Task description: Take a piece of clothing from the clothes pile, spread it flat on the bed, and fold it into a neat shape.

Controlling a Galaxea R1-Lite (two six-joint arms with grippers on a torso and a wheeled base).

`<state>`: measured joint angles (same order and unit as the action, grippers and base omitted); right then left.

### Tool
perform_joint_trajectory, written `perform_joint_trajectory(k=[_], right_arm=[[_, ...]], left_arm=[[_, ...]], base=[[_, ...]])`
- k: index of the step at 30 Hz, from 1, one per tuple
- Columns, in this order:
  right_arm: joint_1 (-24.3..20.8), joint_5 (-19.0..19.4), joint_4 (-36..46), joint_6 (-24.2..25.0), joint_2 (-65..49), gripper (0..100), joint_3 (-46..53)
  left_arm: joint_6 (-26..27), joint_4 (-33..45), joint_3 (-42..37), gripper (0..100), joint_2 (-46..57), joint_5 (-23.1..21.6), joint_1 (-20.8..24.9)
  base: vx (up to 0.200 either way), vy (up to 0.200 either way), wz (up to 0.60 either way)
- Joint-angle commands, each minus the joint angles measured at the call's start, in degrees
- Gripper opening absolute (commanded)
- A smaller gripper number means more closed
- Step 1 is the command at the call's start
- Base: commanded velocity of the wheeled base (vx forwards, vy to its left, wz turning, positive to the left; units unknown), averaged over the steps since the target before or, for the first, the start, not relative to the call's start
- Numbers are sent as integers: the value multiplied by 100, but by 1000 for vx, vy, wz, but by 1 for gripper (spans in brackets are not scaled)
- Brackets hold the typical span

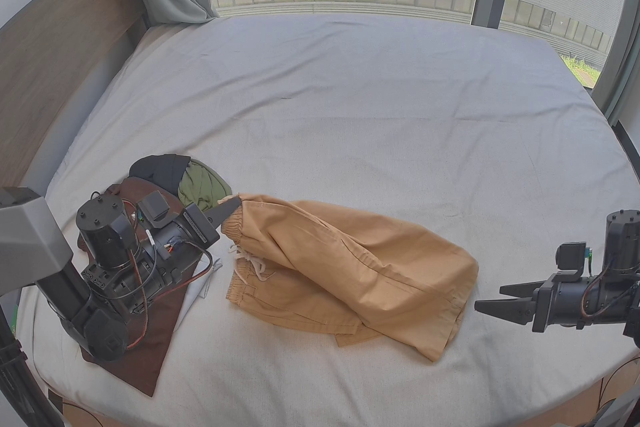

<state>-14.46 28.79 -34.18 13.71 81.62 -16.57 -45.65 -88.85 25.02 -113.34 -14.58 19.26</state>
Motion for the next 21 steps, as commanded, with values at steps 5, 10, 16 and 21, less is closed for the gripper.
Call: perform_joint_trajectory(k=[5,10,16,21], right_arm=[[57,3,-642,17,1005,100,286],[83,-5,-1178,52,1392,100,400],[119,-5,-1662,61,1823,100,532],[198,-5,-2418,61,2482,100,690]], left_arm=[[-5,-1,3,0,-13,-1,-28],[-5,-1,3,0,-22,-1,-28],[-5,-1,3,0,-22,-1,-28],[-5,-1,12,0,-22,-1,-28]], base=[[0,0,0],[0,0,0],[0,0,0],[0,0,0]])
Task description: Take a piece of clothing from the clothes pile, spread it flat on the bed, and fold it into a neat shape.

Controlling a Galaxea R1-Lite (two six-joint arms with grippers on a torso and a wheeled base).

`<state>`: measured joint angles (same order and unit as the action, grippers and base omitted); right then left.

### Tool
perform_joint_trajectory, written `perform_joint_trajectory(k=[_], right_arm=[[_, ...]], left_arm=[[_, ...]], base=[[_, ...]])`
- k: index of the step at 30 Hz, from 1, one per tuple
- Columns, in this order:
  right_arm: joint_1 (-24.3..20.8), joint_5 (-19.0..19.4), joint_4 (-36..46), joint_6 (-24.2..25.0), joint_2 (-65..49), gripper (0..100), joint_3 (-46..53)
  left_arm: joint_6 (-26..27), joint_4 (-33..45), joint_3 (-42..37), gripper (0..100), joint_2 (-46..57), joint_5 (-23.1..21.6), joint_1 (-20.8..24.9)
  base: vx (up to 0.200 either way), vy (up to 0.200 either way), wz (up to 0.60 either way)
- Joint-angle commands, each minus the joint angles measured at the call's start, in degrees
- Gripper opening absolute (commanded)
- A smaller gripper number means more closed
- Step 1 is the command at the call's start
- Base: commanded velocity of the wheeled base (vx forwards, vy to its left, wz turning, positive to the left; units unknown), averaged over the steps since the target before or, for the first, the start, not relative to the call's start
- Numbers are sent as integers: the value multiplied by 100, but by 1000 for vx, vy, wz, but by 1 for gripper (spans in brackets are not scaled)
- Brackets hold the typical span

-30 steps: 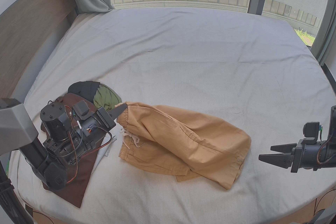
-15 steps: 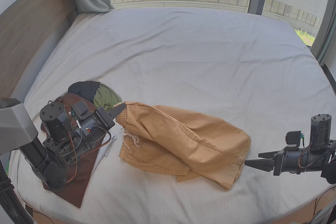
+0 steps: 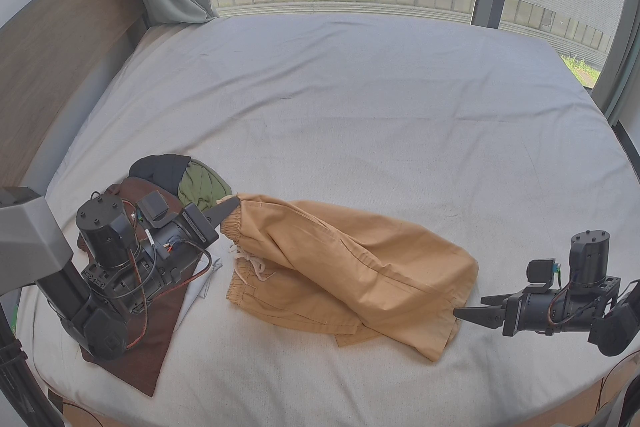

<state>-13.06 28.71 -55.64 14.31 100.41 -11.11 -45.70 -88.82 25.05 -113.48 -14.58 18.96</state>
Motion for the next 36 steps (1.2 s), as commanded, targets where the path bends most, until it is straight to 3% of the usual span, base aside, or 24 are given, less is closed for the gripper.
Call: perform_joint_trajectory(k=[1,20,36], right_arm=[[66,-6,-518,1,796,100,188],[75,-85,-3199,379,2808,100,522],[75,-199,-3269,450,3019,100,267]], left_arm=[[0,-4,17,0,-7,-1,3],[-18,-4,44,0,-16,-1,3],[-26,-4,44,0,-16,-1,3]], base=[[0,0,0],[0,0,0],[0,0,0]])
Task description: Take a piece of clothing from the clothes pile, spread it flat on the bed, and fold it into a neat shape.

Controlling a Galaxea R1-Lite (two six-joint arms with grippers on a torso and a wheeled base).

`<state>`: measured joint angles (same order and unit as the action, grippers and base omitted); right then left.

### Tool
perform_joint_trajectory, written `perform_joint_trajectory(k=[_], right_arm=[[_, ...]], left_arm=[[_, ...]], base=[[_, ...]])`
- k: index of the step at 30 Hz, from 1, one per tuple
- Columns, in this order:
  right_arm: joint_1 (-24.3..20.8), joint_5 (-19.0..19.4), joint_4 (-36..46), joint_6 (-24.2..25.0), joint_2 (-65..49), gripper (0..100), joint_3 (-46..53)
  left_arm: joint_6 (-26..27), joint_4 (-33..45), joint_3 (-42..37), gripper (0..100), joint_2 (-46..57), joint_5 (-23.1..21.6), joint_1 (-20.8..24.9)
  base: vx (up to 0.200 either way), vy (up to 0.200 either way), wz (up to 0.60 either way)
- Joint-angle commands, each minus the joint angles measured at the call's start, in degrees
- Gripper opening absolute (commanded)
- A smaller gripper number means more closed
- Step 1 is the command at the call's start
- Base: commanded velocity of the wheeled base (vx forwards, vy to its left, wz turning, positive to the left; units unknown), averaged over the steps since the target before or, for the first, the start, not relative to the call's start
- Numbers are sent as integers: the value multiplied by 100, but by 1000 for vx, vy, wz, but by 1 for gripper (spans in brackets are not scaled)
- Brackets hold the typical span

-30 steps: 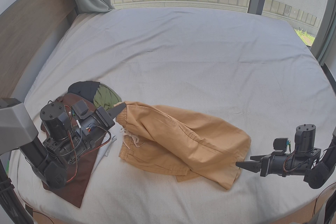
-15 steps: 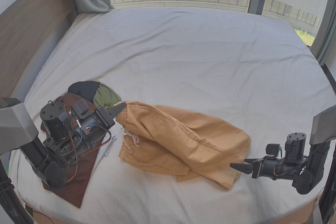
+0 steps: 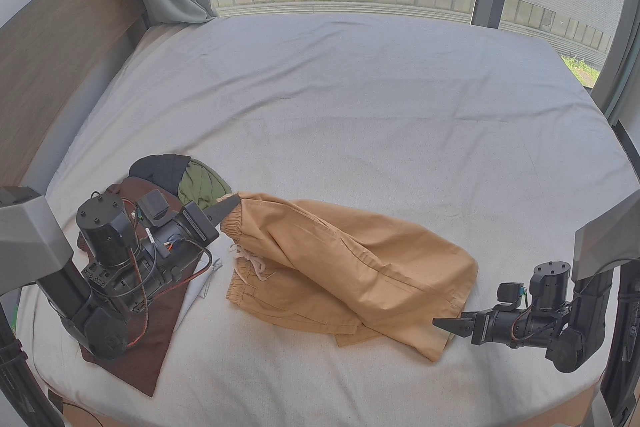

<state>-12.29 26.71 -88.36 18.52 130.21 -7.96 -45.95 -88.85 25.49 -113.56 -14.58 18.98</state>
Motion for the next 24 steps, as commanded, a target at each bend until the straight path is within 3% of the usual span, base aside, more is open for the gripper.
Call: perform_joint_trajectory(k=[1,19,20,24], right_arm=[[-2,-8,3,55,49,100,-83],[-46,-140,3,310,110,100,-461],[-46,-140,3,310,110,0,-470],[-54,-131,-6,310,110,0,-461]], left_arm=[[-2,-1,0,0,-9,-1,0],[-2,-1,0,0,0,-1,9],[-2,-1,-9,0,0,-1,9],[-11,-1,0,0,-9,-1,0]], base=[[0,0,0],[0,0,0],[0,0,0],[0,0,0]])
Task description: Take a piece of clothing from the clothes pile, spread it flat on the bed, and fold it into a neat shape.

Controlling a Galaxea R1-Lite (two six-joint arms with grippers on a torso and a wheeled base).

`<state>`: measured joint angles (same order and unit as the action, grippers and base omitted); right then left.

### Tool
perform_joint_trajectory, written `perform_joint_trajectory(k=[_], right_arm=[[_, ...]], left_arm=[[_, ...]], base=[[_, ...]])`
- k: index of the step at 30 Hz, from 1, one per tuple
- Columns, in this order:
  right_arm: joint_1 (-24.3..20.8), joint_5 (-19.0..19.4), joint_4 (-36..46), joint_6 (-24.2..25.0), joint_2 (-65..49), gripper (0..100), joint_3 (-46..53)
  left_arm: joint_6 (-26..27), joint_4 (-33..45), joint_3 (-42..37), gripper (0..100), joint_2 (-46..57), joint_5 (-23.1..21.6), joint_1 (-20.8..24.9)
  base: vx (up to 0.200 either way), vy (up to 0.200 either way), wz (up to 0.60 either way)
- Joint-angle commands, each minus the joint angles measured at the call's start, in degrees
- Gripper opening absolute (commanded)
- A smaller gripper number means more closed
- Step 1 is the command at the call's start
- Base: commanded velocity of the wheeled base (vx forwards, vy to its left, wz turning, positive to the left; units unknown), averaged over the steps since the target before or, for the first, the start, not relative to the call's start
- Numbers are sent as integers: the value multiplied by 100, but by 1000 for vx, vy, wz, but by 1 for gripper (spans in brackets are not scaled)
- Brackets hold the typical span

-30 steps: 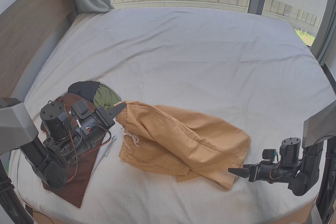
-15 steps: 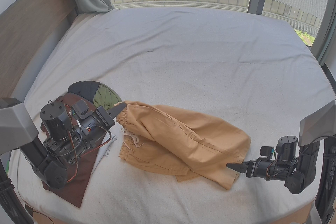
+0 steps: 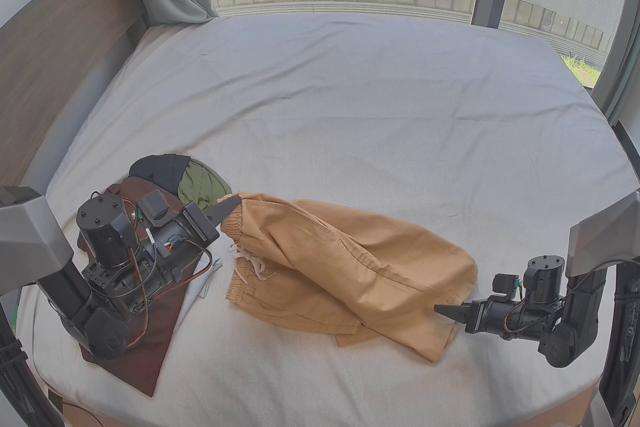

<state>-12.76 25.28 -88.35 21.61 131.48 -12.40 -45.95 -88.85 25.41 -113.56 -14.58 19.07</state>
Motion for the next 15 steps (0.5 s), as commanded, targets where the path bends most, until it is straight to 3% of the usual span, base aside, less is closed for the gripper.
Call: perform_joint_trajectory(k=[1,10,15], right_arm=[[-7,3,-7,1,-25,0,-8],[46,91,-7,1,-412,0,159],[107,478,-7,1,-834,0,264]], left_arm=[[-11,-1,0,0,-9,-1,-8],[7,-1,0,0,-97,-1,-105],[16,-1,8,0,-105,-10,-158]], base=[[0,0,0],[0,0,0],[0,0,0]])
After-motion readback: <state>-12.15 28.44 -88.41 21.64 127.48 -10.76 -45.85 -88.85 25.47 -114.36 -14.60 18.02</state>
